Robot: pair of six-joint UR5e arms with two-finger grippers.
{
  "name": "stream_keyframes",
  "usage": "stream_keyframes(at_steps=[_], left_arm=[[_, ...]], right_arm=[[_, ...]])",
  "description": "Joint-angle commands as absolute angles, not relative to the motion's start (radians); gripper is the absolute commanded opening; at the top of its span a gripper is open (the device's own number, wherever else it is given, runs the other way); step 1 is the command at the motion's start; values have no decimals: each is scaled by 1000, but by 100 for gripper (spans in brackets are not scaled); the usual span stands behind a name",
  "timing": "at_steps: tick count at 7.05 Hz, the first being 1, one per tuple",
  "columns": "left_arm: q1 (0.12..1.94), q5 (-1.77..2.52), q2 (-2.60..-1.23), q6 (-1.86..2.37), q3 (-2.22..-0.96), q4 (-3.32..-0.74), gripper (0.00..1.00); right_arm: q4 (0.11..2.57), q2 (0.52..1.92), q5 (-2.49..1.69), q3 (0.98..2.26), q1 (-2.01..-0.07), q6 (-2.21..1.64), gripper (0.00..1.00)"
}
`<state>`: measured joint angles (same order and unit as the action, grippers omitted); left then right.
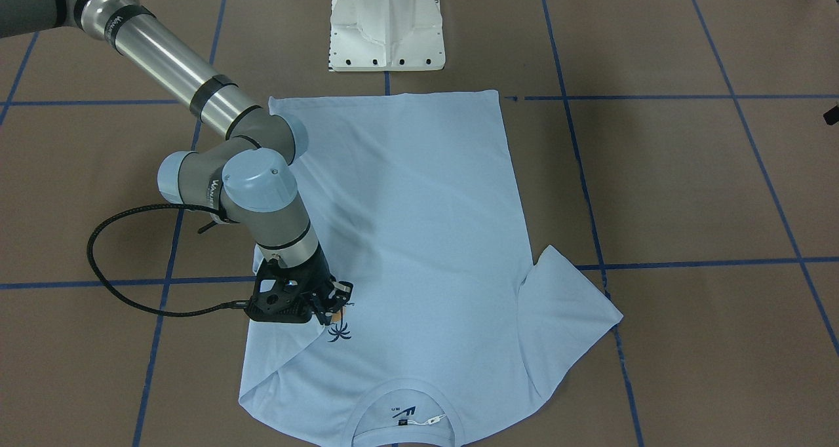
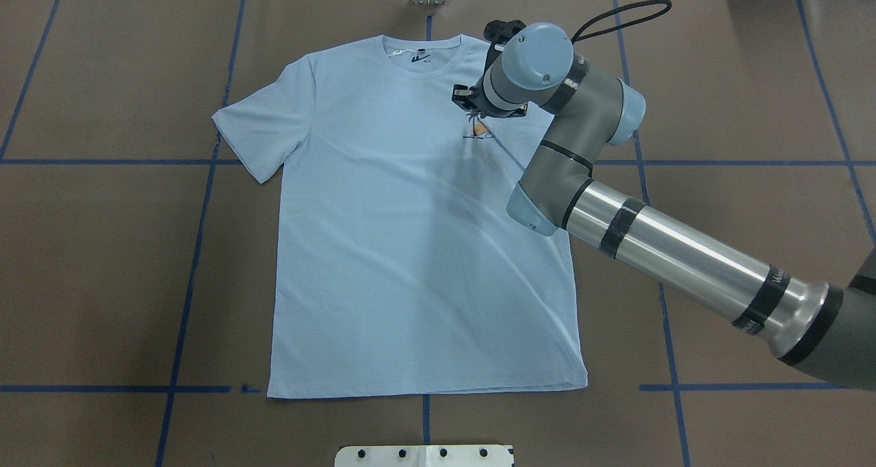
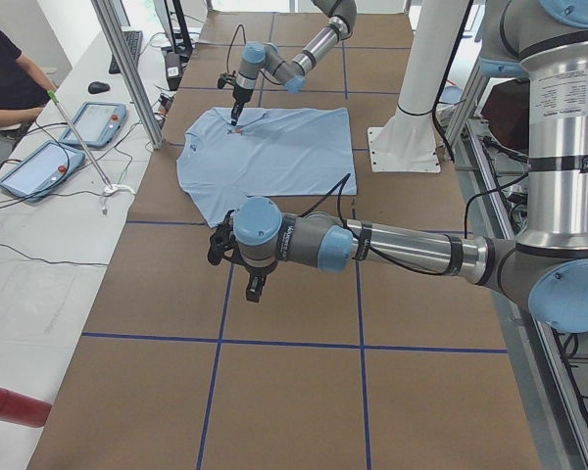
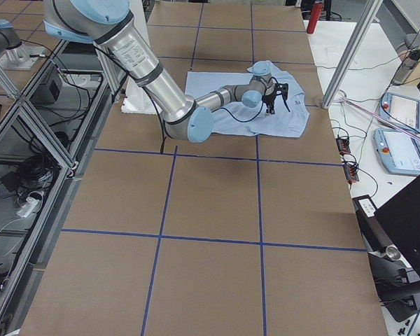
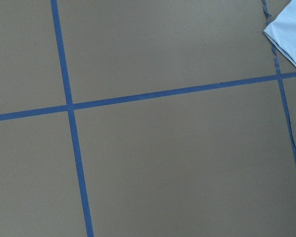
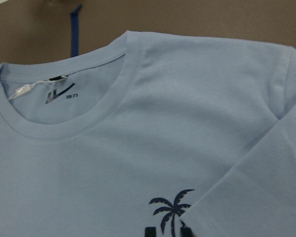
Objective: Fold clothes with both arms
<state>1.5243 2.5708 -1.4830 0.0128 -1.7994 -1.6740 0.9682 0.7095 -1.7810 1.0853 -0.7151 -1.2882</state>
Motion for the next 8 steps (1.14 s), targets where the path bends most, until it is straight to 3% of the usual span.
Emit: stream_keyframes(at_steps=[1,3,4,6,8], left_arm=[[1430,2611,-1526,137,-1777,-1864,100],[1249,2588,-1699,542,-1645,-2070,100],[1194,2544,-1814,640,-1549,-2094,100],[1013,2206,-1967,931,-1450,-2098,100],[948,2027,-2054,1063,-1254,-2251,98]], right_arm=[[985,858,-1781,1351,-674,-1310,100],[1108,1100,-1784,1745,-649,-1318,100],[1150,1153,-1783,1826,-647,-1356,100],[1147,1216,-1779,1897,-647,-1407,100],[1152,1236,-1758,1882,-679,-1417,100]])
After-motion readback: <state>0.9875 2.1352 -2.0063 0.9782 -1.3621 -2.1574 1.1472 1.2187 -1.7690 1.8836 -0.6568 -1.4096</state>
